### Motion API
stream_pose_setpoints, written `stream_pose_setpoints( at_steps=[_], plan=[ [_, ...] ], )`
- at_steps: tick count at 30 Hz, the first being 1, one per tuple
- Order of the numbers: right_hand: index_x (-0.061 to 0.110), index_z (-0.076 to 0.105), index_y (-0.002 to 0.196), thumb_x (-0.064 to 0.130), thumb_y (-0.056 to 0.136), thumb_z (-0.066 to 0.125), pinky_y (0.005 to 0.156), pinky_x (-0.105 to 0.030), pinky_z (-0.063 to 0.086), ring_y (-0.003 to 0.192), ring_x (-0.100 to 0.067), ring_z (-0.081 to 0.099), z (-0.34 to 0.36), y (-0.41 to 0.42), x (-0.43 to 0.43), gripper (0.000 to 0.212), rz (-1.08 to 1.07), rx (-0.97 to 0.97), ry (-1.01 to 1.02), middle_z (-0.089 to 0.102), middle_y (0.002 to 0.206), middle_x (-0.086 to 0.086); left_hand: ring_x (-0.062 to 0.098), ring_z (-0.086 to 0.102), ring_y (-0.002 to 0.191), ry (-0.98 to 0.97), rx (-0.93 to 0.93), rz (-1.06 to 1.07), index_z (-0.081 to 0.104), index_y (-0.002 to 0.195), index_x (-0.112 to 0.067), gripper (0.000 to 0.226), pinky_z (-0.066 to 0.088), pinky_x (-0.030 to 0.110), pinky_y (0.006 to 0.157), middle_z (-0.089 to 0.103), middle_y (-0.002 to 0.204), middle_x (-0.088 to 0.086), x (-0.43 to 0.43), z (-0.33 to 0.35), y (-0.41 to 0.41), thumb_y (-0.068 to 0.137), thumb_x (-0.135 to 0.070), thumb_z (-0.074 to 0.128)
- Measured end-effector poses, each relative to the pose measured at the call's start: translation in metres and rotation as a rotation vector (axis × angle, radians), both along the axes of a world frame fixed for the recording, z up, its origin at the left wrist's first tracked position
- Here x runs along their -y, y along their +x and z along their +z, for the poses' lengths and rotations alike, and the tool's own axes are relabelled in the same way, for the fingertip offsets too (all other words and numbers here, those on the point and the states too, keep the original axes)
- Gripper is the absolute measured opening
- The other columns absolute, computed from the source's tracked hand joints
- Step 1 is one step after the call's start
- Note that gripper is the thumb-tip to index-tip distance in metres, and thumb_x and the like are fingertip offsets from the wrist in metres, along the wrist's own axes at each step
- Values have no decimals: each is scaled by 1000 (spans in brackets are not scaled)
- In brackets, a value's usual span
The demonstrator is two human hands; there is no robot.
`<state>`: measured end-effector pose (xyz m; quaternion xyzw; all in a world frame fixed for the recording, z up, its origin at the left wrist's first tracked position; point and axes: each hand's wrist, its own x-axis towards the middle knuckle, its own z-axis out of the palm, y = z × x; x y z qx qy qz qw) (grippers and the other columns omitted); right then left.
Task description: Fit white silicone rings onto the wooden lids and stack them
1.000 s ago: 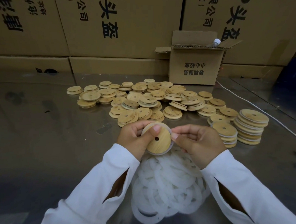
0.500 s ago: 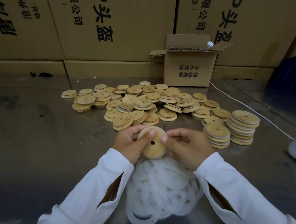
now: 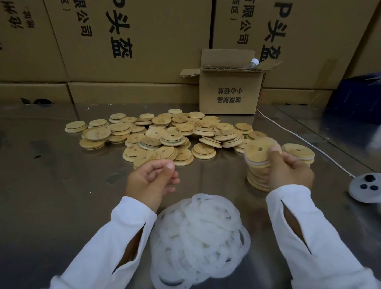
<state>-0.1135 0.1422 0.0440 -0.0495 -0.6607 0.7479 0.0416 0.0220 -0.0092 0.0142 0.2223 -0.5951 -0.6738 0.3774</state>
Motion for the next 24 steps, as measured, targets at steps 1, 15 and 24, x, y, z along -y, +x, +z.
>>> stream_pose_setpoints(
  at_steps=[1, 15, 24],
  plan=[
    [13, 62, 102, 26, 82, 65, 67, -24, 42, 60, -5, 50, 0, -3, -2, 24, -43, 7, -14, 56, 74, 2, 8, 66, 58, 3, 0, 6, 65, 81, -16, 10, 54, 18, 54, 68, 59, -4, 1, 0, 0, 85, -9, 60],
    [13, 51, 101, 19, 75, 71, 92, -42, 49, 92, -31, 64, -26, -32, -7, 33, -106, 143, 48, 65, 103, -14, 4, 61, 50, -9, 43, 54, 64, 79, -18, 13, 52, 17, 49, 65, 54, -6, 4, -1, 0, 86, -8, 60],
    [20, 49, 86, 10, 80, 62, 57, -14, 39, 53, -5, 46, -19, 10, 11, 18, 69, -445, 294, 44, 62, 3, 17, 59, 69, 37, 253, 348, 60, 75, -20, 15, 47, 32, 72, 62, 75, 3, 25, -7, -3, 84, -7, 61]
  ],
)
